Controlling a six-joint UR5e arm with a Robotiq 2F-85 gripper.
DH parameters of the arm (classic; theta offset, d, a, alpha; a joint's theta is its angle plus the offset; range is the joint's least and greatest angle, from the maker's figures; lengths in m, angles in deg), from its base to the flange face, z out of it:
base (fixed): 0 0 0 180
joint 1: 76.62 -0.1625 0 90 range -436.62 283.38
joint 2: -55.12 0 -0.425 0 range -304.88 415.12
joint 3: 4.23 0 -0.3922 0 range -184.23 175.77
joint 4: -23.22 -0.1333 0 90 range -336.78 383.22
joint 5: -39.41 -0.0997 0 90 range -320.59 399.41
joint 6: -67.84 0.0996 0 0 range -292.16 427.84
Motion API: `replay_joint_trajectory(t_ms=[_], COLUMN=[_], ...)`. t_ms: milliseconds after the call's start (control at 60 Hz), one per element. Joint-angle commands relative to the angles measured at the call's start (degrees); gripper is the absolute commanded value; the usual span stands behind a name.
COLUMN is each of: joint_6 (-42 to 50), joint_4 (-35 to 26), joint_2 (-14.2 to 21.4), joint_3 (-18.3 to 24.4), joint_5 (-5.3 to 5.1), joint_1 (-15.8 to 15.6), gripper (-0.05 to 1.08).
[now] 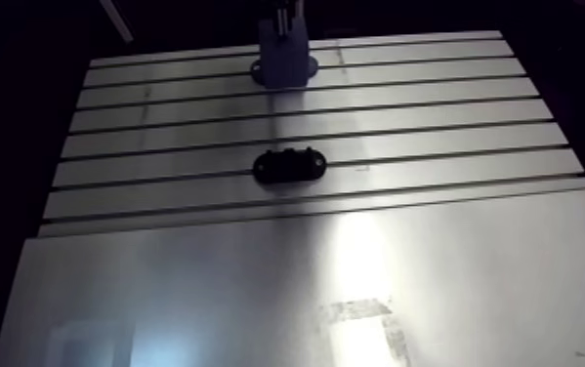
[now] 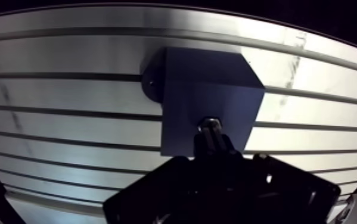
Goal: Pick up the M10 bolt and insert it into the hex recess until seated.
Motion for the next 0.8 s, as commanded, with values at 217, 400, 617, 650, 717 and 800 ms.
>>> replay_joint_trajectory(t_ms=[217,400,617,650,717,800], joint_6=[0.0,-0.09,-1.02,-1.05,-1.06,-1.06], joint_4=[0.0,0.0,-0.18,-0.18,-0.18,-0.18], joint_2=[0.02,0.02,0.18,0.19,0.35,0.44], joint_3=[-0.04,0.12,0.22,0.15,0.06,0.05], joint_5=[0.0,0.0,0.0,0.0,0.0,0.07], joint_1=[0.0,-0.09,-0.08,-0.09,-0.25,-0.34], gripper=[1.08,1.08,1.08,1.08,1.08,1.08])
